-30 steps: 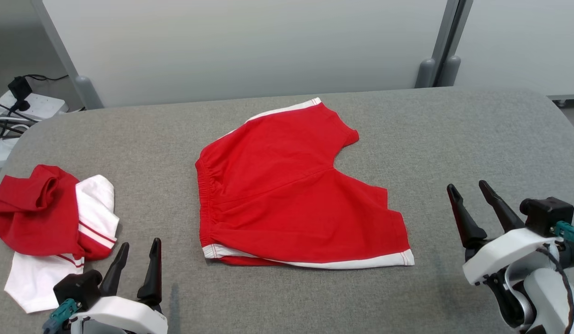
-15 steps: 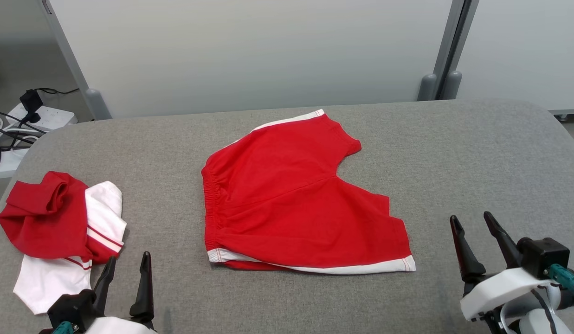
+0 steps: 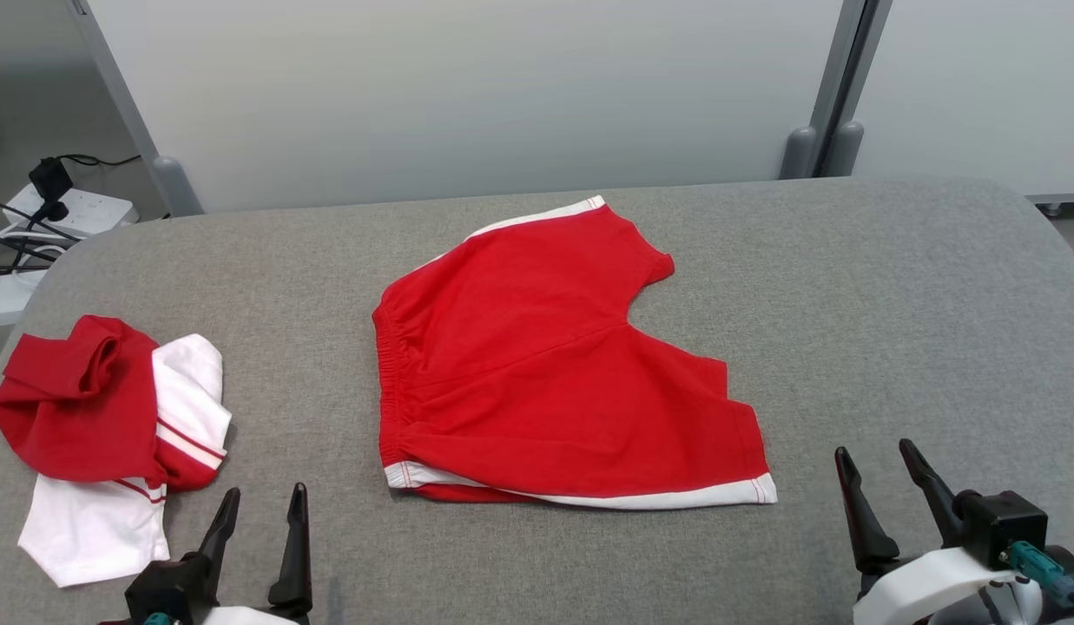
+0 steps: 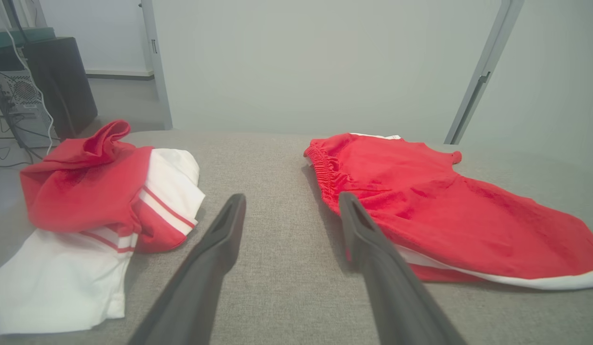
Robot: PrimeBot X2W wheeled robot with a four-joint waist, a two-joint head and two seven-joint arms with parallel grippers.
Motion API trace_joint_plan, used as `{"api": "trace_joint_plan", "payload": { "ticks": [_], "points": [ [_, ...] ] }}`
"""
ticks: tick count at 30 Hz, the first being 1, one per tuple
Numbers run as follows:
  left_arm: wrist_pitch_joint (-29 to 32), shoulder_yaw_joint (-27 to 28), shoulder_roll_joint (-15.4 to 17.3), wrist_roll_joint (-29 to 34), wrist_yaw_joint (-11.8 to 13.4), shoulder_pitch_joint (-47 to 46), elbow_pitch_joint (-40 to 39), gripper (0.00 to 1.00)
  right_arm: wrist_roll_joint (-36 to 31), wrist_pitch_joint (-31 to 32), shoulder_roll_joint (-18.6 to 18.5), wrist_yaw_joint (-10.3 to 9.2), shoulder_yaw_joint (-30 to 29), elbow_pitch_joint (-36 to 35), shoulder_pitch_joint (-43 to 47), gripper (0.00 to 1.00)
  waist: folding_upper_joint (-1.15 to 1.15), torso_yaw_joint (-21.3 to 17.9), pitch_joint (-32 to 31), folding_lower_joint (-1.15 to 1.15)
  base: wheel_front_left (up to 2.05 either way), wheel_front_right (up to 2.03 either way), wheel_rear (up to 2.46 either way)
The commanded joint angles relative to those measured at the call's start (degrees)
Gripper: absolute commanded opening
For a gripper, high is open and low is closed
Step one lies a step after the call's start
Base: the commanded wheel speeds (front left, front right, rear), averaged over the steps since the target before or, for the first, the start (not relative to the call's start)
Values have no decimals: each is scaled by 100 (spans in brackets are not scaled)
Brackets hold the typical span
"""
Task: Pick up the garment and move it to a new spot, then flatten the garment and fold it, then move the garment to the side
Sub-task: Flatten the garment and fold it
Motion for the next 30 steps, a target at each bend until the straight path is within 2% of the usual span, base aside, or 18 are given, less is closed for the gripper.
{"api": "trace_joint_plan", "payload": {
  "ticks": [1,19,30],
  "points": [
    [-52,144,37,55,61,-66,-158,100,-58,-76,-37,24,116,-183,-60,100,0,-1,-3,0,0,0,0],
    [-52,-21,36,76,145,-12,-109,100,-76,-76,-19,24,235,29,-60,100,0,-6,-27,0,0,0,0],
    [-52,-370,36,52,22,-72,156,100,158,-76,-35,24,587,1017,-343,100,0,92,96,0,0,0,0]
  ]
}}
